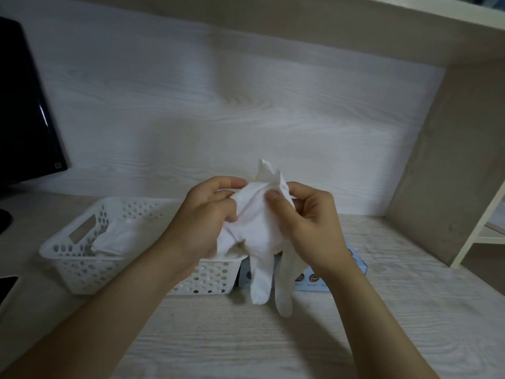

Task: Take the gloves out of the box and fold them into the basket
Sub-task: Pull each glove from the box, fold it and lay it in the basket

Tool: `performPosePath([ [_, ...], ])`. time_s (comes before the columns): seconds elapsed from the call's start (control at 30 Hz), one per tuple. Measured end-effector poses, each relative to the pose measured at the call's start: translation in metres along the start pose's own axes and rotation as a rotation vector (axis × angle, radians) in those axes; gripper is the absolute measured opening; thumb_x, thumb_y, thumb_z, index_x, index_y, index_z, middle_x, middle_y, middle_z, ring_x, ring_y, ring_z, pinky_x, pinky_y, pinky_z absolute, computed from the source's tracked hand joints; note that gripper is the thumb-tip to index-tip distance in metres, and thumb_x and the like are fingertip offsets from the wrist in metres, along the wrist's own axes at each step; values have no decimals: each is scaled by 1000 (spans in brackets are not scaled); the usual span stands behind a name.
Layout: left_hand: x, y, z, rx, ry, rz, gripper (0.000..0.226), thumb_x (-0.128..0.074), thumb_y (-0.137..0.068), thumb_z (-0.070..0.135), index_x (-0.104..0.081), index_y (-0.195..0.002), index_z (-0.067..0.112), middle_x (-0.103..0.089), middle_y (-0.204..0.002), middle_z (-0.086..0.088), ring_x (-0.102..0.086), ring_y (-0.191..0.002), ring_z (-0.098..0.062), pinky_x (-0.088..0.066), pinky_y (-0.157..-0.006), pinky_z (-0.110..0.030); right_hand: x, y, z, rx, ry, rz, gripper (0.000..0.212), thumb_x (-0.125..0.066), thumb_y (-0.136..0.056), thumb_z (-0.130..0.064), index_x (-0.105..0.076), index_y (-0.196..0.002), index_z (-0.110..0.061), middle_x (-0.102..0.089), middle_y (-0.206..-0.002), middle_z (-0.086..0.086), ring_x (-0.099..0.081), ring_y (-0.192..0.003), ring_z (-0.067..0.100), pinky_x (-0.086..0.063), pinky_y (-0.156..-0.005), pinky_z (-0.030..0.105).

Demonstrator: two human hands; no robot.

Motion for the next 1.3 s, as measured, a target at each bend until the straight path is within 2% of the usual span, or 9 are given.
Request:
performPosePath([
  [0.17,-15,8,7,10,15,-189,39,-71,-93,46,-78,-115,15,-78,-113,-13,-74,-109,-32,-56,-100,-54,-19,5,1,-59,-71,-201,24,-64,-103,-22,-77,-97,-3,-67,-86,39,-61,-68,48,-48,-64,48],
  [0.37,-13,10,4,91,77,-198,32,-68,-94,37,-79,-113,13,-78,-112,-14,-76,-104,-33,-59,-90,-44,-29,9,17,-230,-214,-286,59,-66,-96,-33,-54,-90,24,-57,-81,33,-51,-79,34,-37,-70,51],
  [0.5,-3,5,4,111,191,-124,30,-63,-100,28,-73,-114,5,-77,-114,-18,-75,-107,-34,-57,-95,-46,-26,11,23,-275,-77,-329,39,-72,-88,-24,-67,-89,14,-61,-79,23,-56,-72,34,-38,-66,47],
  [0.63,9,1,1,136,253,-73,24,-59,-102,22,-75,-110,6,-78,-109,-15,-75,-100,-29,-59,-78,-34,-21,11,22,-280,-137,-325,37,-73,-87,-19,-64,-83,17,-57,-75,37,-56,-70,34,-41,-64,41],
  [0.8,4,8,-6,298,365,-187,25,-59,-98,28,-75,-86,13,-74,-87,-8,-74,-75,-21,-59,-63,-30,-38,21,18,-369,-347,-445,12,-72,-94,-9,-71,-96,3,-64,-85,19,-65,-71,26,-51,-64,29],
  [0.9,13,8,-9,352,386,-164,35,-54,-100,26,-75,-78,10,-72,-79,-9,-72,-70,-21,-58,-57,-27,-36,17,22,-414,-335,-343,10,-69,-98,-7,-76,-92,-2,-73,-85,13,-71,-74,21,-56,-67,28],
  [1.0,30,2,-15,381,361,-69,18,-54,-103,24,-64,-101,9,-64,-96,-12,-65,-85,-24,-57,-66,-31,-17,4,29,-305,-113,-115,7,-76,-94,-10,-81,-92,-6,-66,-76,15,-60,-67,24,-49,-67,31],
  [1.13,69,-11,-8,206,-104,183,29,-52,-107,23,-63,-85,8,-65,-64,-6,-65,-53,-18,-50,-47,-26,-8,-2,25,-112,172,67,7,-76,-95,-14,-81,-97,-20,-67,-61,-4,-56,-49,16,-46,-53,28],
  [1.3,109,-13,13,-33,-815,448,31,-54,-94,38,-59,-75,14,-62,-75,-7,-55,-69,-33,-44,-66,-35,-27,-3,16,68,532,58,18,-73,-98,-17,-78,-114,-22,-77,-82,-11,-71,-76,5,-59,-78,31],
])
Point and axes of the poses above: each hand's wrist, its own y-axis away from the middle knuckle, its own x-axis out of the back of the hand, z = x × y, the point moved 10 cm from there along -y, towards the middle knuckle
